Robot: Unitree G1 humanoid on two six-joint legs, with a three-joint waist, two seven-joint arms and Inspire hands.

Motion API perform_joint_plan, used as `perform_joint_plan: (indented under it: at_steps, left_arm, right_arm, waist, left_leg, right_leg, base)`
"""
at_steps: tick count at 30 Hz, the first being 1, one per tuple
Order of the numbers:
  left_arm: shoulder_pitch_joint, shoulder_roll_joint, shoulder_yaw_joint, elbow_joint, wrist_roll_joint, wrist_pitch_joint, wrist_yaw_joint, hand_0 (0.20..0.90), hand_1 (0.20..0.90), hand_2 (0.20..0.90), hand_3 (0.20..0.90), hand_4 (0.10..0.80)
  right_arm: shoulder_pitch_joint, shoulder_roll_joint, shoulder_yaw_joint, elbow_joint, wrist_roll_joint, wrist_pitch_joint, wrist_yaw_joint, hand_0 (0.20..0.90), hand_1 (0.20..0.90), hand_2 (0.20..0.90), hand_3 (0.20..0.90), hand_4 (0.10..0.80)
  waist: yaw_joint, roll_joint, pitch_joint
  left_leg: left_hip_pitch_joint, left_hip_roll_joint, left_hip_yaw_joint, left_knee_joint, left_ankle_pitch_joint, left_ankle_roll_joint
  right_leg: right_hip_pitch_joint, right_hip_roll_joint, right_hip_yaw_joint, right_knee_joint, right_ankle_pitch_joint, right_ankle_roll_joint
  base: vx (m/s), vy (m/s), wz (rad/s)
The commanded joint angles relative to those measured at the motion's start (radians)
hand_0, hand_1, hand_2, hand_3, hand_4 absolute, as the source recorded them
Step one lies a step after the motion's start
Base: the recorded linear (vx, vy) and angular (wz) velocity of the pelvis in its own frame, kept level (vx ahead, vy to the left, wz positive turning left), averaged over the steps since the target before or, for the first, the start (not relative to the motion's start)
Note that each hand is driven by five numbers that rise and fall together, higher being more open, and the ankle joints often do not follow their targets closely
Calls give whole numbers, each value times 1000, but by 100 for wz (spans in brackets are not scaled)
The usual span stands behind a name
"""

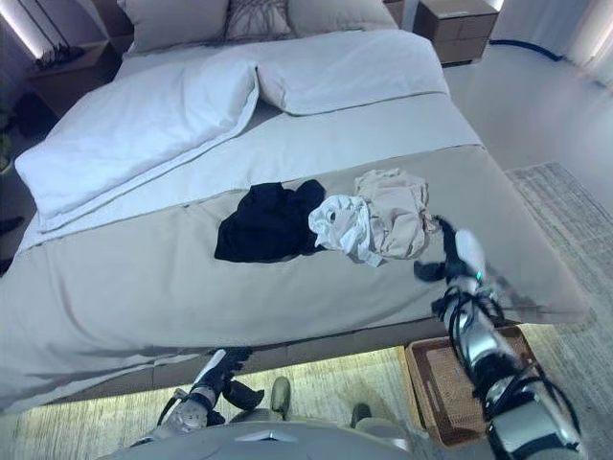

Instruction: Pick up the clothes from the bed and place them into the basket

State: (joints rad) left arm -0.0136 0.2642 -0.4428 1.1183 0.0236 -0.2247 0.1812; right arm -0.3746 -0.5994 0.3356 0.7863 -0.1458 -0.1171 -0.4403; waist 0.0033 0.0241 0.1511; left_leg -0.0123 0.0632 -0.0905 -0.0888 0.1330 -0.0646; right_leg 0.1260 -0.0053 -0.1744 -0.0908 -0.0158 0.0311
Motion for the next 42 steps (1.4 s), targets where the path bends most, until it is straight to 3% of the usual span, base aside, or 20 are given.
perform_joint_plan:
  at_steps: [1, 9, 16, 25, 36, 42]
  left_arm:
    - [-44, 55, -17, 43, -32, 7, 23, 900, 900, 900, 900, 800]
    - [-111, 68, -34, 30, -91, -24, 32, 900, 900, 900, 900, 800]
    - [-157, 69, -96, -37, -149, -103, 32, 900, 900, 900, 900, 800]
    - [-193, 105, -121, -88, -188, -120, 21, 900, 900, 900, 900, 800]
    - [-188, 120, -126, -148, -220, -146, 19, 900, 900, 900, 900, 800]
    - [-188, 123, -125, -189, -227, -142, 22, 900, 900, 900, 900, 800]
  right_arm:
    - [-203, -73, 14, -78, -60, 33, -77, 900, 900, 900, 900, 800]
    - [-452, -173, 125, -6, -79, 107, -60, 900, 900, 900, 900, 800]
    - [-653, -222, 247, 133, -76, 164, -28, 900, 900, 900, 900, 800]
    - [-834, -276, 334, 262, -122, 276, -16, 900, 900, 900, 900, 800]
    - [-932, -341, 409, 315, -219, 409, 39, 900, 900, 900, 900, 800]
    - [-981, -356, 414, 270, -187, 346, 6, 900, 900, 900, 900, 800]
  waist:
    - [43, -50, 52]
    - [80, -38, 130]
    - [119, -6, 214]
    - [144, 25, 288]
    - [146, 50, 337]
    - [146, 64, 360]
  left_leg:
    - [20, -67, 29, 2, -105, 65]
    - [-68, -76, -8, 2, -66, 63]
    - [-147, -87, -41, 2, -29, 64]
    - [-232, -90, -42, 2, 5, 59]
    - [-278, -84, -29, 2, 32, 54]
    - [-300, -82, -28, 2, 45, 48]
  right_leg:
    - [-98, -60, 72, 22, 74, 25]
    - [-181, -63, 42, 62, 65, 15]
    - [-255, -70, 5, 119, 47, 3]
    - [-336, -74, -26, 165, 33, 6]
    - [-396, -78, -34, 209, 25, 4]
    - [-422, -76, -32, 229, 20, 2]
  base:
    - [-81, 24, 10]
    - [-103, 22, 17]
    - [-75, 29, 14]
    - [-58, -4, 11]
    - [-18, -1, 0]
    - [-3, -5, -1]
